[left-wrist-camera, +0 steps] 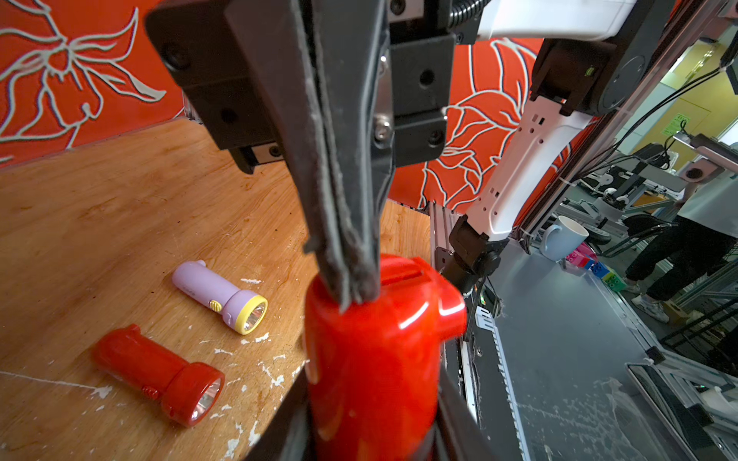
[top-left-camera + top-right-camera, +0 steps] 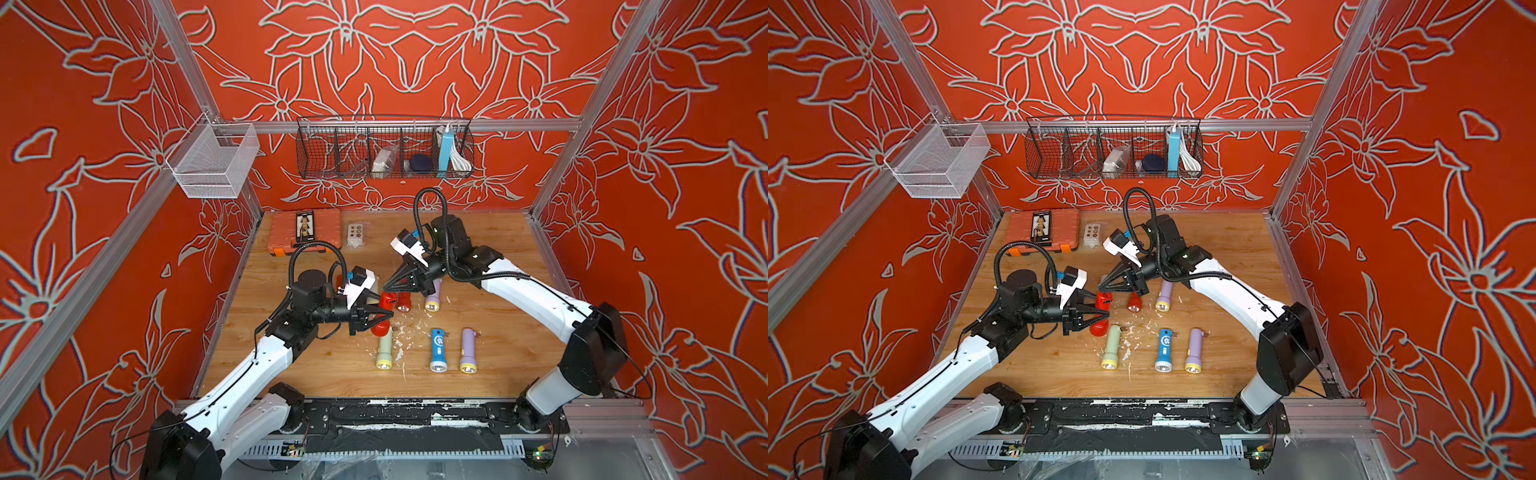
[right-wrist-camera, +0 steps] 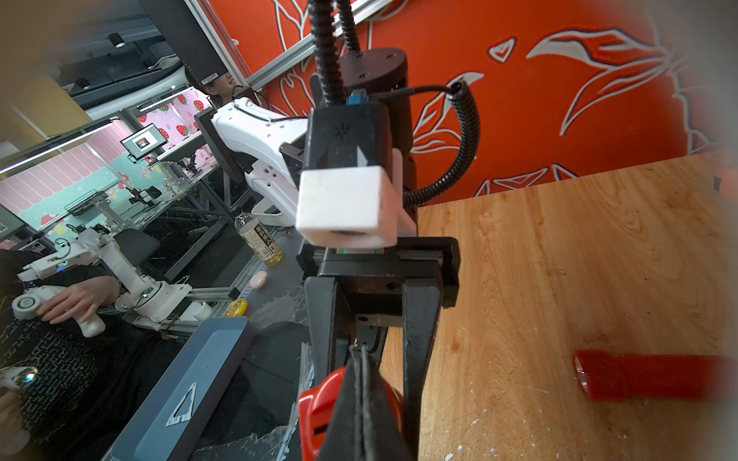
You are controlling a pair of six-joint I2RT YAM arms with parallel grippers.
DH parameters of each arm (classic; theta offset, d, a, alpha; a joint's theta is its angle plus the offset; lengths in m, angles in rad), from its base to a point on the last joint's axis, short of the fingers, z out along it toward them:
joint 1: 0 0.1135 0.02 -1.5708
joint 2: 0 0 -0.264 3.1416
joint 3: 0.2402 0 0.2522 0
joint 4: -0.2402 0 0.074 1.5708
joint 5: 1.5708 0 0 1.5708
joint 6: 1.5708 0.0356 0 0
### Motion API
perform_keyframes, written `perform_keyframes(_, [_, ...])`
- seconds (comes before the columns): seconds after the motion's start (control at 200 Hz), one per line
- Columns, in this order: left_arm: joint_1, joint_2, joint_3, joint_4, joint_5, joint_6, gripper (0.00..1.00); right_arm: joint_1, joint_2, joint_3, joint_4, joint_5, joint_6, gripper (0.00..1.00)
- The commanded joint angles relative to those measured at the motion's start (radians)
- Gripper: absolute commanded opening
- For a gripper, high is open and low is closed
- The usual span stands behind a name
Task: Close the plug at the bottom of the flashlight
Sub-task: Close the plug of the flashlight, then place the flashlight at the center of the board.
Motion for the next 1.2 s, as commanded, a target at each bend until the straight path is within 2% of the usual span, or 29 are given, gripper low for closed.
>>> perform_keyframes(0.0, [-0.005, -0.056, 0.118, 0.236, 0.089, 0.018, 0.00, 0.029, 0.070, 0.038, -0.165, 0.165, -0.084, 0.00])
perform_keyframes(0.145, [-0.005, -0.061, 0.134, 0.113, 0.088, 0.078, 0.00, 0.017, 0.060, 0.161, -0.275, 0.248, -0.149, 0.00])
perform_keyframes(0.38, [-0.004, -0.070, 0.107, 0.066, 0.048, 0.065, 0.00, -0.016, -0.022, 0.256, -0.296, 0.341, -0.158, 0.00])
perform_keyframes(0.606, [-0.004, -0.076, 0.094, 0.008, 0.013, 0.053, 0.00, -0.035, -0.134, 0.203, -0.199, 0.449, -0.103, 0.05])
perform_keyframes(0.726, [-0.004, -0.089, 0.092, -0.022, -0.011, 0.042, 0.00, -0.037, -0.182, 0.150, -0.174, 0.535, -0.073, 0.12])
perform_keyframes(0.826, [-0.005, -0.108, 0.091, -0.090, -0.096, 0.043, 0.00, -0.036, -0.227, 0.066, -0.130, 0.672, -0.031, 0.19])
perform_keyframes(0.996, [-0.004, -0.129, 0.090, -0.229, -0.311, 0.009, 0.00, -0.037, -0.305, -0.110, -0.053, 0.888, 0.019, 0.40])
perform_keyframes(1.196, [-0.004, -0.128, 0.076, -0.337, -0.540, -0.148, 0.00, -0.039, -0.361, -0.285, -0.001, 1.109, 0.088, 0.53])
